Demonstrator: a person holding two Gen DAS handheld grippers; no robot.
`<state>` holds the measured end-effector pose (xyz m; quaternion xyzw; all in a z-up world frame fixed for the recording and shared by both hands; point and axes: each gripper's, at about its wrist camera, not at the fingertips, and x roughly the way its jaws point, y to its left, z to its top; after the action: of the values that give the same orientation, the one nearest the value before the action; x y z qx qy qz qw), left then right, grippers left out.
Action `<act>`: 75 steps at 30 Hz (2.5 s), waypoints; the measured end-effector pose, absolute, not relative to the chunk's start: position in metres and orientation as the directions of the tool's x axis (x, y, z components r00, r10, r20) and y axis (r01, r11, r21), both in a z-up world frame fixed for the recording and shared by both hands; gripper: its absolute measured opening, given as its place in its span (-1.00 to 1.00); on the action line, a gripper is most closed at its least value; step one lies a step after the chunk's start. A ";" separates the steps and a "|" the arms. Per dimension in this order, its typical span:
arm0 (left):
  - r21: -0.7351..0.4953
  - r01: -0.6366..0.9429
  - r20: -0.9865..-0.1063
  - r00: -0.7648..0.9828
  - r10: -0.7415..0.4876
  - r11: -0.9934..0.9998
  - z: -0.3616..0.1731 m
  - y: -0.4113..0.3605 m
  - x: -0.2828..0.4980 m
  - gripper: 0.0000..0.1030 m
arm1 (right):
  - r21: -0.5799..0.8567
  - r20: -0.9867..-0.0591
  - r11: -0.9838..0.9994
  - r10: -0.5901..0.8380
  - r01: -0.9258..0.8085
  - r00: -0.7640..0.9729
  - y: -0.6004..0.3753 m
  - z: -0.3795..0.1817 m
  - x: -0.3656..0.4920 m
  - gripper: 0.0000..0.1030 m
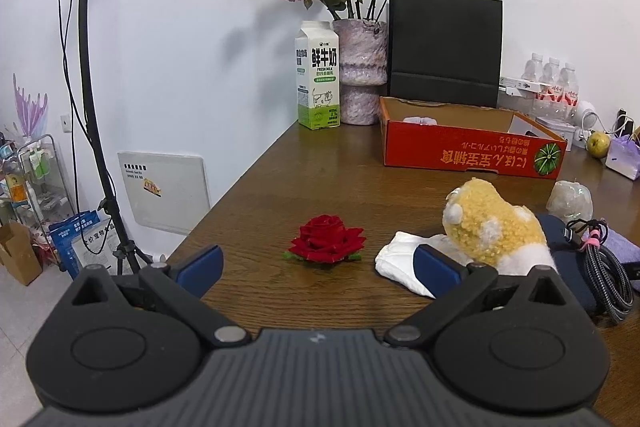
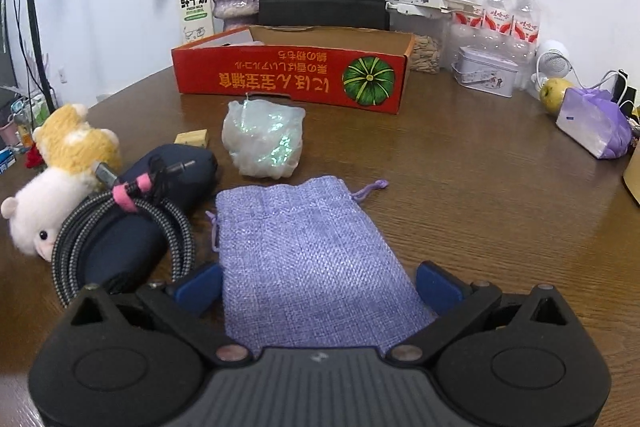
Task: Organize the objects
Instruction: 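Grasp the lilac pouch with the right gripper while the left gripper grasps the red rose, then carry the pouch and rose with both grippers over the cardboard box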
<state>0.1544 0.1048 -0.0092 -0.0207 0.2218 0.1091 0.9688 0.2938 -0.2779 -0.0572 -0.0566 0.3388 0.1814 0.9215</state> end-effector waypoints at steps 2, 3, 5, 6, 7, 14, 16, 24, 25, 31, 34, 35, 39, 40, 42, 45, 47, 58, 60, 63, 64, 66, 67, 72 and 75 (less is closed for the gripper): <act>0.003 -0.221 -0.442 0.875 0.199 0.975 -0.011 0.106 0.156 1.00 | 0.023 -0.644 0.929 0.295 -0.368 0.706 -0.279 -0.056 0.293 0.98; 0.000 -0.221 -0.446 0.873 0.198 0.975 -0.012 0.106 0.157 1.00 | 0.024 -0.642 0.932 0.293 -0.363 0.708 -0.279 -0.056 0.293 0.94; -0.003 -0.220 -0.451 0.871 0.195 0.975 -0.014 0.108 0.158 1.00 | 0.023 -0.633 0.936 0.285 -0.350 0.720 -0.280 -0.055 0.291 0.64; -0.003 -0.218 -0.454 0.870 0.193 0.976 -0.014 0.109 0.159 1.00 | 0.024 -0.625 0.937 0.286 -0.349 0.726 -0.280 -0.054 0.288 0.49; 0.000 -0.216 -0.456 0.869 0.192 0.976 -0.015 0.110 0.160 1.00 | 0.025 -0.615 0.934 0.294 -0.355 0.731 -0.280 -0.053 0.285 0.06; -0.001 -0.209 -0.482 0.857 0.182 0.978 -0.021 0.120 0.171 1.00 | -0.056 -0.554 0.968 0.174 -0.244 0.814 -0.272 -0.046 0.267 -0.80; 0.000 -0.205 -0.495 0.850 0.178 0.979 -0.023 0.123 0.177 1.00 | -0.061 -0.514 0.978 0.141 -0.200 0.846 -0.276 -0.043 0.261 -0.80; 0.003 -0.181 -0.554 0.818 0.152 0.983 -0.025 0.134 0.215 1.00 | -0.036 -0.516 0.989 0.107 -0.146 0.850 -0.284 -0.042 0.265 -0.80; 0.004 -0.183 -0.563 0.812 0.153 0.983 -0.026 0.135 0.222 1.00 | -0.042 -0.515 0.989 0.102 -0.144 0.851 -0.283 -0.043 0.265 -0.80; -0.002 -0.202 -0.627 0.763 0.156 0.979 -0.038 0.141 0.260 1.00 | -0.057 -0.511 0.990 0.082 -0.130 0.856 -0.282 -0.043 0.263 -0.80; -0.019 -0.240 -0.639 0.750 0.173 0.970 -0.047 0.146 0.268 1.00 | -0.063 -0.510 0.989 0.084 -0.135 0.856 -0.281 -0.043 0.263 -0.80; -0.032 -0.250 -0.639 0.749 0.172 0.968 -0.048 0.148 0.269 1.00 | -0.067 -0.511 0.988 0.084 -0.137 0.856 -0.280 -0.043 0.263 -0.80; -0.070 -0.240 -0.605 0.782 0.150 0.968 -0.046 0.151 0.264 0.38 | -0.076 -0.512 0.987 0.084 -0.143 0.855 -0.278 -0.043 0.263 -0.80; -0.073 -0.236 -0.598 0.788 0.147 0.969 -0.045 0.151 0.263 0.11 | -0.077 -0.512 0.987 0.083 -0.142 0.855 -0.279 -0.043 0.263 -0.80; -0.092 -0.216 -0.583 0.803 0.123 0.972 -0.043 0.152 0.259 0.03 | -0.077 -0.508 0.987 0.081 -0.139 0.857 -0.278 -0.043 0.262 -0.80; -0.089 -0.204 -0.546 0.828 0.123 0.975 -0.039 0.149 0.250 -0.04 | -0.077 -0.499 0.988 0.078 -0.133 0.863 -0.279 -0.042 0.261 -0.80; -0.073 -0.210 -0.522 0.841 0.142 0.975 -0.036 0.146 0.247 -0.05 | -0.076 -0.493 0.988 0.077 -0.131 0.867 -0.279 -0.042 0.260 -0.80; -0.064 -0.294 -0.473 0.851 0.230 0.954 -0.031 0.142 0.230 -0.07 | -0.064 -0.435 0.991 0.079 -0.119 0.897 -0.284 -0.037 0.250 -0.80; -0.064 -0.305 -0.461 0.853 0.243 0.950 -0.030 0.140 0.226 -0.07 | -0.066 -0.424 0.991 0.074 -0.112 0.903 -0.284 -0.036 0.248 -0.80; -0.058 -0.323 -0.452 0.852 0.263 0.945 -0.029 0.135 0.222 -0.07 | -0.070 -0.404 0.992 0.071 -0.108 0.912 -0.284 -0.035 0.246 -0.80; -0.056 -0.324 -0.451 0.852 0.266 0.944 -0.029 0.133 0.221 -0.07 | -0.072 -0.398 0.992 0.071 -0.108 0.915 -0.284 -0.034 0.244 -0.80; -0.046 -0.339 -0.443 0.850 0.285 0.940 -0.027 0.129 0.219 -0.07 | -0.072 -0.387 0.991 0.074 -0.110 0.919 -0.283 -0.034 0.242 -0.80; -0.050 -0.349 -0.434 0.851 0.294 0.936 -0.024 0.126 0.217 -0.07 | -0.072 -0.380 0.991 0.077 -0.112 0.922 -0.283 -0.033 0.241 -0.80; -0.062 -0.306 -0.406 0.877 0.256 0.950 -0.011 0.105 0.210 -0.07 | -0.057 -0.365 0.989 0.105 -0.135 0.925 -0.281 -0.031 0.238 -0.80; -0.060 -0.266 -0.382 0.897 0.224 0.962 -0.001 0.088 0.209 -0.07 | -0.041 -0.359 0.988 0.124 -0.148 0.925 -0.277 -0.030 0.238 -0.80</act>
<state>0.2093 0.0880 -0.0011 -0.0555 0.1893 0.1260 0.9722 0.2382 -0.2768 -0.0303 -0.0337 0.1808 0.0693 0.9805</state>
